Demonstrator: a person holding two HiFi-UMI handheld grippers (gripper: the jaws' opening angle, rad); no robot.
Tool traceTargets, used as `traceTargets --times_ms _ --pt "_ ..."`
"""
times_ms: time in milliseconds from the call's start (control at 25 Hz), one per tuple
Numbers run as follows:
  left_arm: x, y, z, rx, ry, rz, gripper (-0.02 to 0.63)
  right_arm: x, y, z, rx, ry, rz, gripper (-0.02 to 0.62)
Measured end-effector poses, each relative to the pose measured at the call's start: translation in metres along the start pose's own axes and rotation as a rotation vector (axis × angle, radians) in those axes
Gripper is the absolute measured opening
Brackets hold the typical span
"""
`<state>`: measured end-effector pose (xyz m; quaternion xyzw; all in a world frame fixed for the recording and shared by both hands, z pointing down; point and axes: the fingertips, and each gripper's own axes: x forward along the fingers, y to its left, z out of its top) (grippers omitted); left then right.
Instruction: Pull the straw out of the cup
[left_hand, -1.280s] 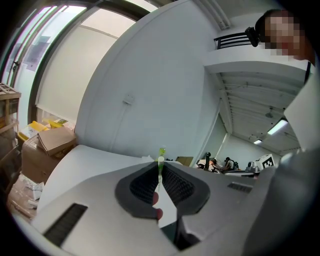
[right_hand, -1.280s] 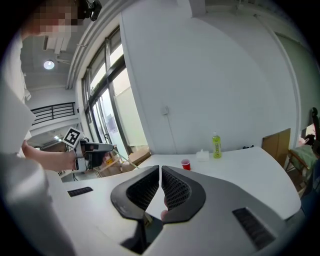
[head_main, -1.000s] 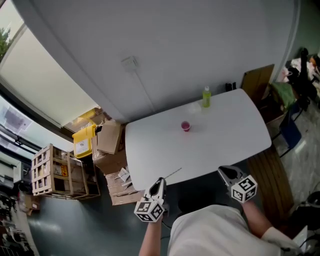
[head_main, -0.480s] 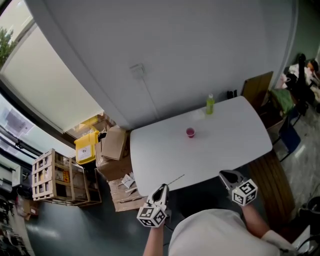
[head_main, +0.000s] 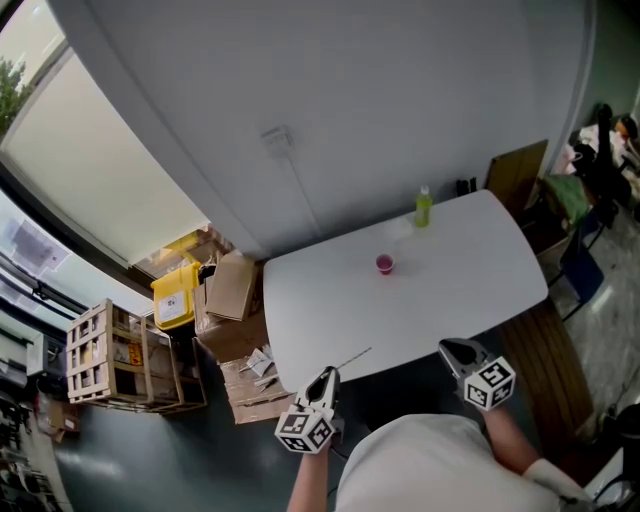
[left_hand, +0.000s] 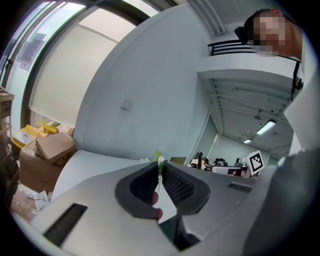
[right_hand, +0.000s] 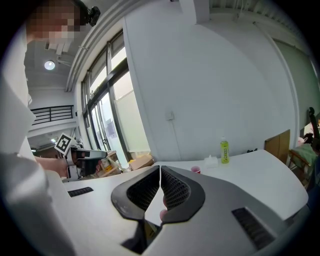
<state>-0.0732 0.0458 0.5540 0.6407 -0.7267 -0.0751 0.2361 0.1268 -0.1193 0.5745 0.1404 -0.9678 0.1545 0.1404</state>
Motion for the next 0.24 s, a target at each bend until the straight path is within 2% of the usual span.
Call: traceTargets --times_ms 240 --pt "0.0024 -0.0036 -0.0043 0.005 0.005 -0.007 0.025 0.0 -0.0018 0.0042 -0.006 -0.016 0.0 0.038"
